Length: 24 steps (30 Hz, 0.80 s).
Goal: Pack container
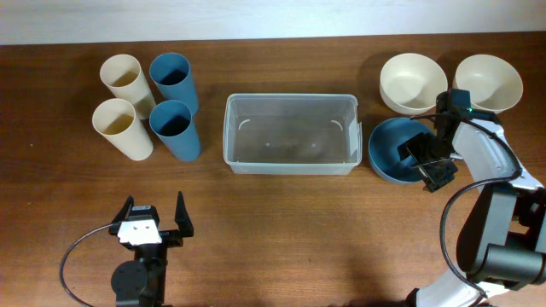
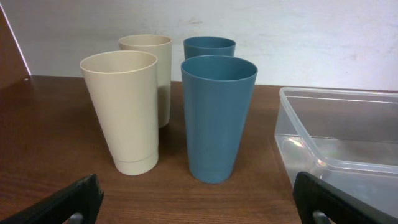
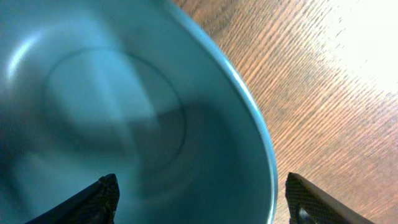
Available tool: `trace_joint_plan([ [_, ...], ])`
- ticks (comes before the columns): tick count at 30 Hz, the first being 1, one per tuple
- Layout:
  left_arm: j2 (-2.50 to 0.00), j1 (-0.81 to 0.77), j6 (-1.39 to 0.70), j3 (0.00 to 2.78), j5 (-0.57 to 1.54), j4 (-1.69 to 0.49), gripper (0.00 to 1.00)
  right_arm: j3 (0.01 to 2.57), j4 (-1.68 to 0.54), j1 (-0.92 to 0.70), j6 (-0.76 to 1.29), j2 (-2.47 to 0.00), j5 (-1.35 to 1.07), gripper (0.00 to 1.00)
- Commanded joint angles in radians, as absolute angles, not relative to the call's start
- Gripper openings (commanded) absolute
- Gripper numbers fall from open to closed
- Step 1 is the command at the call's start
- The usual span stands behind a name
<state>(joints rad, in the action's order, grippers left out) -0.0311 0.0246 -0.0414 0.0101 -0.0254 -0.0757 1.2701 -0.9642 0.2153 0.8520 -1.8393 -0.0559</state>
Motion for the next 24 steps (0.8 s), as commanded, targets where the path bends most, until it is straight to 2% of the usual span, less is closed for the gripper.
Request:
trace_joint_plan([
  [1,-0.034,0.022,-0.033,0.009,-0.010,-0.083,1.00,1.245,-0.945,0.216,0.851,-1.851,-0.022,0.80],
  [7,-0.034,0.022,-0.033,0.009,-0.011,-0.083,1.00,1.243,-0.923,0.216,0.852,-1.854,-0.022,0.76],
  [10,-0.034,0.022,-0.033,0.009,-0.011,-0.083,1.00,1.243,-0.913,0.216,0.851,-1.854,-0.022,0.57],
  [13,-0.034,0.022,-0.033,0.009,-0.010,-0.083,1.00,1.243,-0.907,0.216,0.852,-1.855,-0.022,0.45],
  [17,-0.034,0.022,-0.033,0.009,-0.010,-0.083,1.00,1.223,-0.885,0.216,0.852,-1.855,-0.022,0.45],
  [19,-0.034,0.022,-0.033,0.009,-0.010,-0.083,1.00,1.202,-0.862,0.216,0.851,-1.855,-0.022,0.51],
  [22,-0.034,0.022,-0.033,0.009,-0.011,-0.083,1.00,1.170,-0.824,0.216,0.851,-1.855,-0.022,0.52],
  [23,-0.034,0.022,-0.033,0.009,-0.010,-0.083,1.00,1.165,-0.818,0.216,0.851,-1.855,-0.022,0.48],
  [24,-0.034,0.022,-0.033,0.009,-0.011,-0.083,1.00,1.163,-0.813,0.216,0.851,-1.855,-0.022,0.39],
])
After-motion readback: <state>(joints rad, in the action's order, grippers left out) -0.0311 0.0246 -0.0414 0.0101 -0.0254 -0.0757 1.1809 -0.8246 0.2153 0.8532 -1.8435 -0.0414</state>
